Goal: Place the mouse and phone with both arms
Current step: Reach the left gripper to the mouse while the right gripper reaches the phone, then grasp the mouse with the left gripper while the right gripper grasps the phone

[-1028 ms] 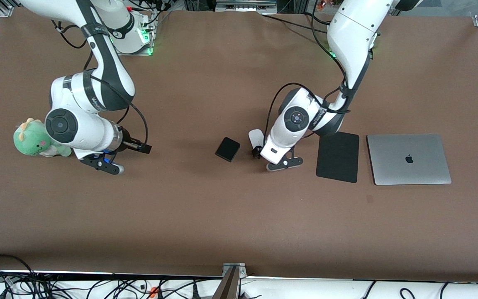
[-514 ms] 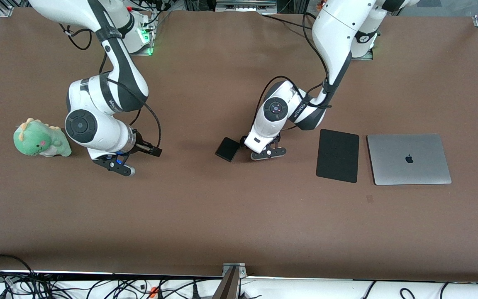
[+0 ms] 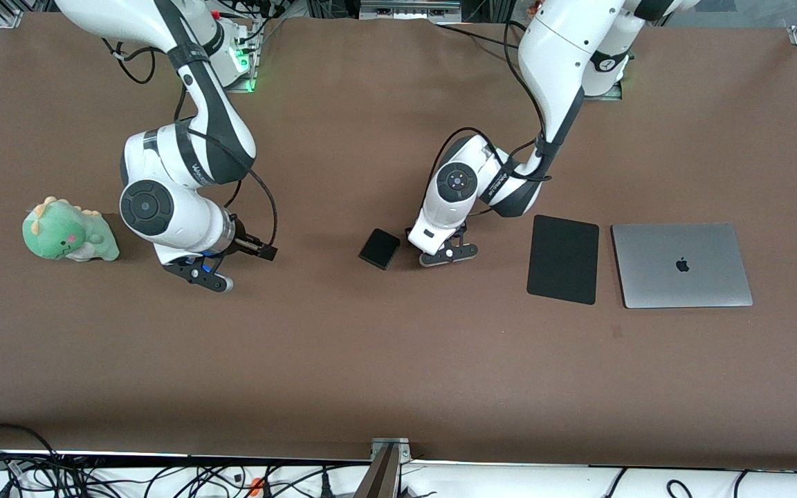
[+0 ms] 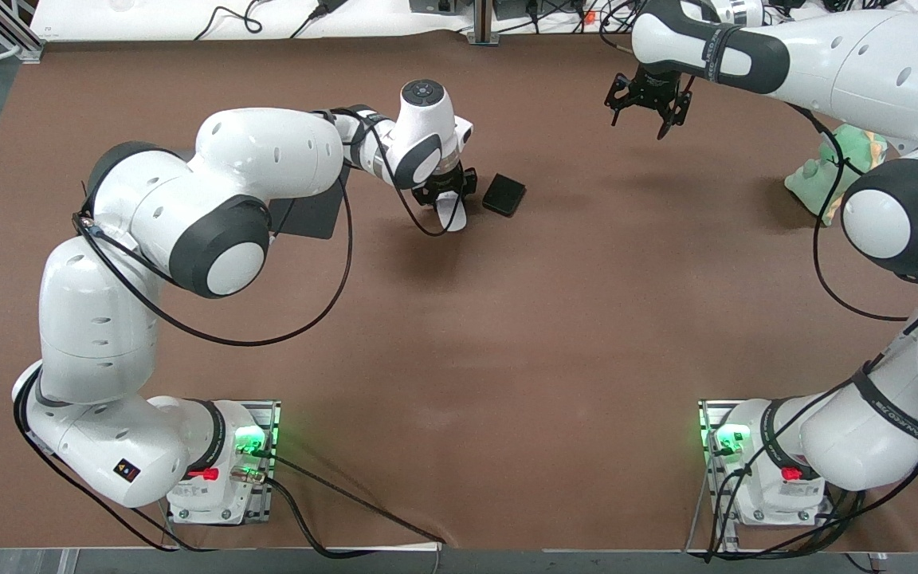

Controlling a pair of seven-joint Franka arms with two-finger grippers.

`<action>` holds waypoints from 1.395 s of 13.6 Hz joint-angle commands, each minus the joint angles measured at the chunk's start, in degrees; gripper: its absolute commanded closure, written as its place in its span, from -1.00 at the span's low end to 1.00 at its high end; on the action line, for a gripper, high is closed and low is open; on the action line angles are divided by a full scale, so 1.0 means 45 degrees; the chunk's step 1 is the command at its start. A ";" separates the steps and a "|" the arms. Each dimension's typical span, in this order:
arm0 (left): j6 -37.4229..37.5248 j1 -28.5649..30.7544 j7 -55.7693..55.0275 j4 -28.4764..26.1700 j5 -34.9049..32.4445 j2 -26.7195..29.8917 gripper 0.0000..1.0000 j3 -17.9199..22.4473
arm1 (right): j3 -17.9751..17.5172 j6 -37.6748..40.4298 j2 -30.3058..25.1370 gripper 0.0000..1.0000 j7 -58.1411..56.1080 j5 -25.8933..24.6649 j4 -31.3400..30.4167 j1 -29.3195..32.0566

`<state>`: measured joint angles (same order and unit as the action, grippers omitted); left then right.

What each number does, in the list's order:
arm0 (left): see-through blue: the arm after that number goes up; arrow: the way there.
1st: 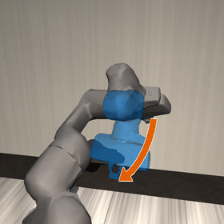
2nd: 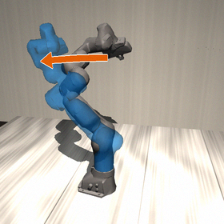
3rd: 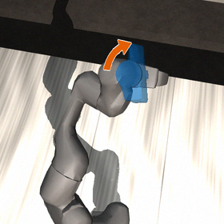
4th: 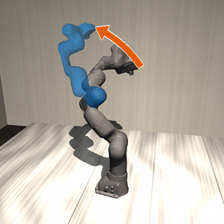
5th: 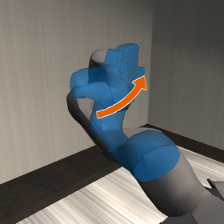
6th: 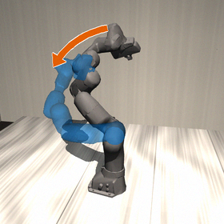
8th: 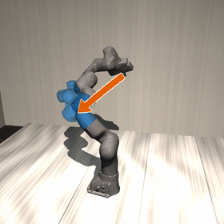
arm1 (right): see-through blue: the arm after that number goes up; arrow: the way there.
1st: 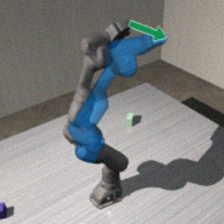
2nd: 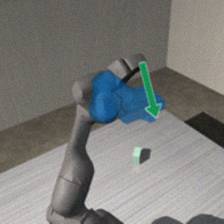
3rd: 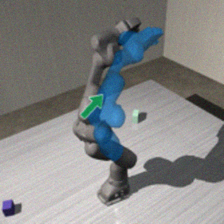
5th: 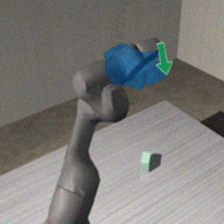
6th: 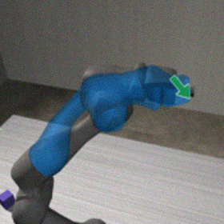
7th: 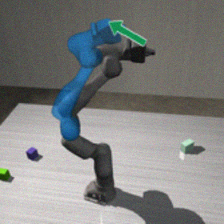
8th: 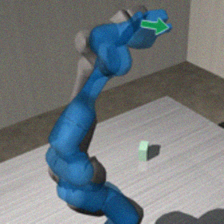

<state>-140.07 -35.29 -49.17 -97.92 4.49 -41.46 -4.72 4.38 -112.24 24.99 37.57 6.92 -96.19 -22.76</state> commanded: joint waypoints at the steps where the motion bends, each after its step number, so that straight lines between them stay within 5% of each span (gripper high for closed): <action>1: 0.0227 -0.0126 -0.0304 -0.0155 -0.0412 0.0656 0.51 0.0481 | 0.0082 -0.0310 0.0228 -1.00 0.0127 0.0181 0.0263 -0.0350; 5: 0.2723 0.0107 0.0124 0.0060 -0.1638 0.2081 0.46 0.1283 | 0.0082 -0.1032 0.0385 -1.00 0.0671 0.0240 0.0263 -0.0995; 8: 0.4210 0.1762 0.3471 0.0119 -0.1838 0.2728 0.42 0.1304 | 0.0062 -0.1928 0.0677 -1.00 0.1199 0.0337 0.0263 -0.1580; 13: 0.4448 0.4615 0.9397 -0.0212 -0.1858 0.2652 0.36 0.1265 | 0.0023 -0.3863 0.1614 -1.00 0.3461 0.1080 0.0321 -0.3161; 17: 0.3807 0.5421 1.0224 -0.1303 -0.1838 0.2397 0.25 0.1245 | 0.0100 -0.4722 0.2434 -1.00 0.4479 0.0847 0.0360 -0.4488; 19: 0.1918 0.5421 1.0204 -0.2435 -0.1838 0.2436 0.23 0.1206 | 0.0101 -0.5114 0.2902 -1.00 0.4560 0.0049 0.0535 -0.4610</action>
<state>-125.40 -10.94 -3.70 -104.21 -2.75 -31.39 1.50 4.05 -134.00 35.74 56.65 9.68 -95.92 -42.63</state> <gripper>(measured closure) 0.388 0.000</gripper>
